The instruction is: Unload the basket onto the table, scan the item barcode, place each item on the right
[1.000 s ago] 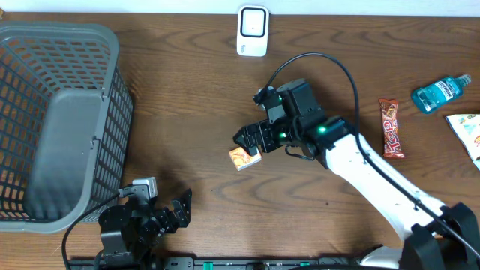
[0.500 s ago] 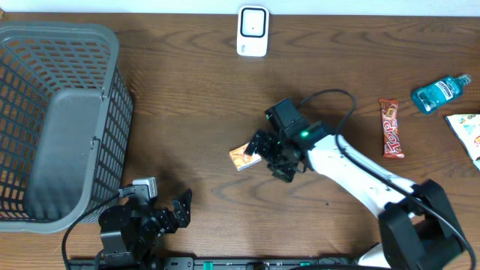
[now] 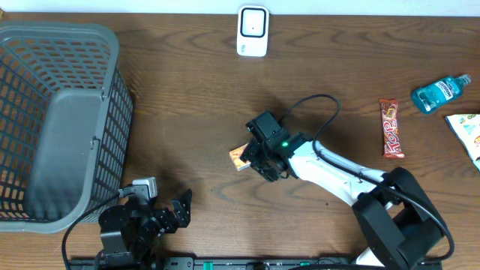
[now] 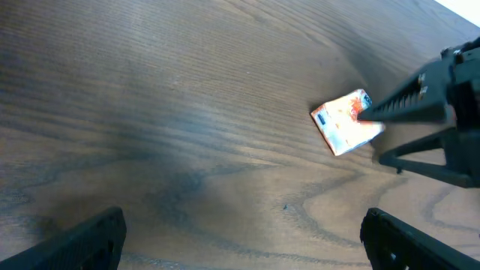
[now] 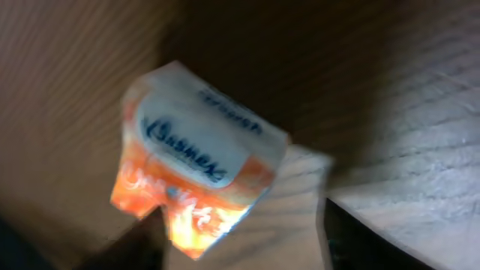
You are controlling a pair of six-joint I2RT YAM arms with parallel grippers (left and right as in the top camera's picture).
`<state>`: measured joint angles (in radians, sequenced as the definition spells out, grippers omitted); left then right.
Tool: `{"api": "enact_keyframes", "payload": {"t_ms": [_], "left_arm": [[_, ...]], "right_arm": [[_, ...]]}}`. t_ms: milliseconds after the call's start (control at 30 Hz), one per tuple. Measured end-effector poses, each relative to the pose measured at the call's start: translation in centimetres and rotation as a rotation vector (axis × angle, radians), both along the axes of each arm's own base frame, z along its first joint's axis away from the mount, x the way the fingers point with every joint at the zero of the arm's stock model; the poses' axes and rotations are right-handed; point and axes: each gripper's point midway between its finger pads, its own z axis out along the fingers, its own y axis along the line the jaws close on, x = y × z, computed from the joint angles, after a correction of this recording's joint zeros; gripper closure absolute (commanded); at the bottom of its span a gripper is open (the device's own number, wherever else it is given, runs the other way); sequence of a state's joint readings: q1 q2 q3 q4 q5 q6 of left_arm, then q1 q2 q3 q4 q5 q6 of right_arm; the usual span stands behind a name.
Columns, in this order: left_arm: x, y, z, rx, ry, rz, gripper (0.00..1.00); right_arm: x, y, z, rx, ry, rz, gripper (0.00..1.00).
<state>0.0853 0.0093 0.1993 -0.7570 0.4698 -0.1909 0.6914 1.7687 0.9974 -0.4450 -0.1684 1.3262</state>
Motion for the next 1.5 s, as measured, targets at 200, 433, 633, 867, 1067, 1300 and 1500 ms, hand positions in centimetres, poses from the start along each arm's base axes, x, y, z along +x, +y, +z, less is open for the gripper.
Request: {"api": "enact_keyframes", "payload": {"t_ms": [200,433,633,867,1067,1300,1500], "left_arm": [[0.0,0.0,0.0,0.0,0.0,0.0,0.0],[0.0,0.0,0.0,0.0,0.0,0.0,0.0],[0.0,0.0,0.0,0.0,0.0,0.0,0.0],[0.0,0.0,0.0,0.0,0.0,0.0,0.0],[0.0,0.0,0.0,0.0,0.0,0.0,0.0],[0.0,0.0,0.0,0.0,0.0,0.0,0.0],[0.0,0.0,0.0,0.0,0.0,0.0,0.0]], "right_arm": [[0.2,-0.1,-1.0,-0.024,0.003,-0.027,0.71],[1.1,0.8,-1.3,-0.004,-0.025,-0.034,0.64],[2.2,1.8,-1.5,0.02,-0.044,-0.04,0.96],[2.9,2.5,-1.6,0.033,-0.062,-0.021,0.99],[2.9,2.2,-1.3,0.028,-0.1,0.147,0.99],[0.5,-3.2,-0.8,-0.056,-0.06,0.426,0.99],[0.8,-4.1,1.3,-0.09,-0.193,0.615,0.43]]}}
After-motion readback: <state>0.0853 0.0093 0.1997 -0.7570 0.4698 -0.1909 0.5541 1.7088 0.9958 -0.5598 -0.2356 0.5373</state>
